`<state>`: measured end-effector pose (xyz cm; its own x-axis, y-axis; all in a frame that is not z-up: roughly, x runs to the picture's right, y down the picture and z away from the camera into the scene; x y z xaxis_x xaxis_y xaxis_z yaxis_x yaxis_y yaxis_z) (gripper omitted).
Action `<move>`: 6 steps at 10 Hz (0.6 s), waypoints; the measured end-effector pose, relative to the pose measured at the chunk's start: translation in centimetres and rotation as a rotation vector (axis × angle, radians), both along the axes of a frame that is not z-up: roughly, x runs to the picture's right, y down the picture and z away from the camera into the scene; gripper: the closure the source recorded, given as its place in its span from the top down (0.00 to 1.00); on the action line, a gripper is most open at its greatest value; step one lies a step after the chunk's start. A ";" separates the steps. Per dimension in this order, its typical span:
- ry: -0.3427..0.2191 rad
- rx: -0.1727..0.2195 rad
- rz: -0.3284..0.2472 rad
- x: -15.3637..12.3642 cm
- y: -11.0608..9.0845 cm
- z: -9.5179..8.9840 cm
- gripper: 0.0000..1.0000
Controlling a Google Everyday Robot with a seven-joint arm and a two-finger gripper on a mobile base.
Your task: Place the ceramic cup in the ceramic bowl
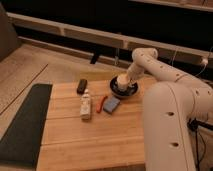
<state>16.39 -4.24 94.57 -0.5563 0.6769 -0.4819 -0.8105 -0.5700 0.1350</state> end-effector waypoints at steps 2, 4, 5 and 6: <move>-0.004 0.029 0.005 0.0 -1.2 -0.5 0.66; -0.010 0.092 0.003 -0.2 -3.6 -1.9 0.66; -0.017 0.149 0.000 -0.7 -5.9 -3.4 0.66; -0.041 0.232 -0.002 -1.8 -9.0 -6.0 0.66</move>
